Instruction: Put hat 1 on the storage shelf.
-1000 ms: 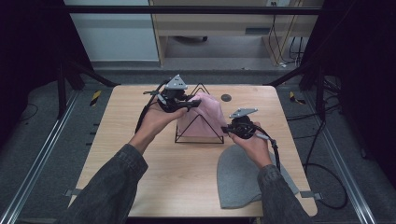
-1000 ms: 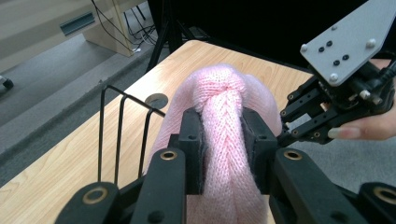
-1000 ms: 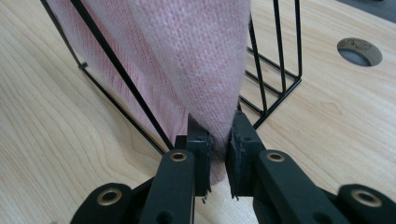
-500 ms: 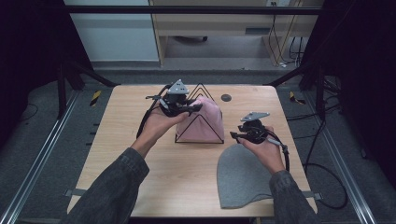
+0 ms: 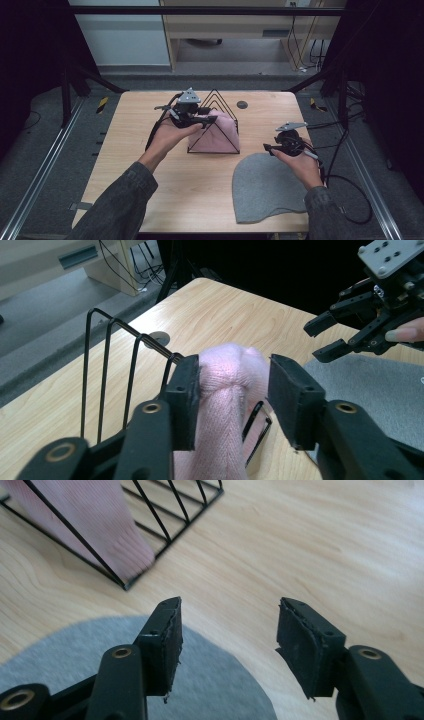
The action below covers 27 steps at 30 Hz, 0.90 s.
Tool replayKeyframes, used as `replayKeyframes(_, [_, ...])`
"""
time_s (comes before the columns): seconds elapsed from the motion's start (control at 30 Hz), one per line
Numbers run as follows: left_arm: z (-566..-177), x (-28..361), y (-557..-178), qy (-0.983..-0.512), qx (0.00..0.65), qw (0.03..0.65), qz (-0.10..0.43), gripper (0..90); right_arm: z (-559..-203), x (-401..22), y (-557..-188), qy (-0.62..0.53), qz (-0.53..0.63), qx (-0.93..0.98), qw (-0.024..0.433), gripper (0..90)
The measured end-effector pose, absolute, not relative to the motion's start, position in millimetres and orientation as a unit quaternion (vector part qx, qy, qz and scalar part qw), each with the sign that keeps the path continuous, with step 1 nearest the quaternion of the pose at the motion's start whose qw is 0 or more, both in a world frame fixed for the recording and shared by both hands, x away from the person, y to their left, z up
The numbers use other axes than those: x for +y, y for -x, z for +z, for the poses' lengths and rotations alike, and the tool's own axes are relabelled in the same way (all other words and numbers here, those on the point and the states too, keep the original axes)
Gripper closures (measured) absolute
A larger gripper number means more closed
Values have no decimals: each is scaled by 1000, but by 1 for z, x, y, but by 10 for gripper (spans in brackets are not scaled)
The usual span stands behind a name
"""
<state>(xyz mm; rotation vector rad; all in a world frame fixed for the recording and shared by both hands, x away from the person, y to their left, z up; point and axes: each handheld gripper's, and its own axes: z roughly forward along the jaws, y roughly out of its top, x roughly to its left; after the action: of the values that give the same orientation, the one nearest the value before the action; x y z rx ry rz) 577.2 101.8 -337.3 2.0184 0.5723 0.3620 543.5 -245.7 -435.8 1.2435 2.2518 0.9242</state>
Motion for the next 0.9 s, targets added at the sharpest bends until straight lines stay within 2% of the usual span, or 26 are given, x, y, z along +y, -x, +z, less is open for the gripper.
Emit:
replayKeyframes(0.03, [-337,102,-576,-829,238,484,148,524,-437,-249,-543,-448,324,809,200,423])
replayKeyframes(0.07, [-336,103,-574,-830,240,482,148,450,-440,-254,-542,-454,308,812,197,398])
replayKeyframes(0.3, [-335,122,-555,-836,254,464,146,281,-452,-274,-540,-486,284,808,173,357])
replayKeyframes(0.4, [-338,129,-548,-839,254,459,144,238,-456,-277,-541,-490,285,808,159,360])
replayKeyframes(0.47, [-342,135,-541,-842,255,454,142,187,-460,-279,-541,-492,279,811,150,403])
replayKeyframes(0.67, [-363,153,-525,-855,265,427,129,116,-465,-275,-542,-490,269,818,137,442])
replayKeyframes(0.9, [-384,161,-517,-863,278,402,125,105,-471,-272,-543,-489,260,823,127,453])
